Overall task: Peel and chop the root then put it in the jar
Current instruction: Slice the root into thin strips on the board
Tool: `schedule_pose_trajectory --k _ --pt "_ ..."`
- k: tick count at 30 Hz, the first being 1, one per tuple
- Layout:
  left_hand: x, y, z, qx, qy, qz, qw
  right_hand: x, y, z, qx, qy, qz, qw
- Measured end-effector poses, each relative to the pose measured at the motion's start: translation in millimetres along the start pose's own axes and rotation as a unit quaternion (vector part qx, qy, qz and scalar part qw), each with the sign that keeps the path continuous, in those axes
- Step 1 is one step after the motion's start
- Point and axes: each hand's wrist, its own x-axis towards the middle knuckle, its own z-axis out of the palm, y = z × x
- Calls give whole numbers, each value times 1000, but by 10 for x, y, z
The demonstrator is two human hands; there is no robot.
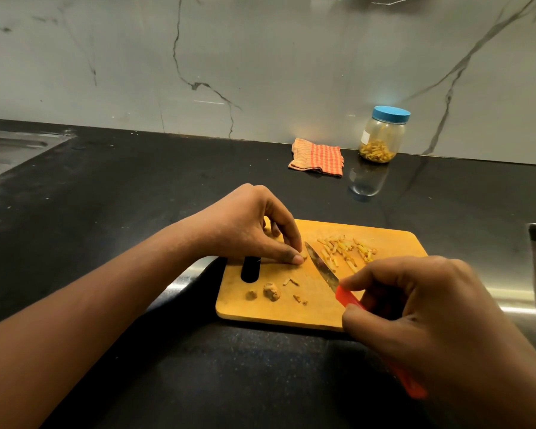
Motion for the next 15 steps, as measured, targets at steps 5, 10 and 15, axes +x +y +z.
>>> schedule_pose_trajectory --k 5,10,15 --pt "1 3 -11 1 -12 -7 1000 -11 -24 -15 7 -8 -4 1000" --pt "2 9 -6 2 -3 -11 1000 1 -42 4 0 -19 -16 1000" --pt "-2 9 -7 -4 3 -9 1000 5 -39 8 -21 -12 -22 999"
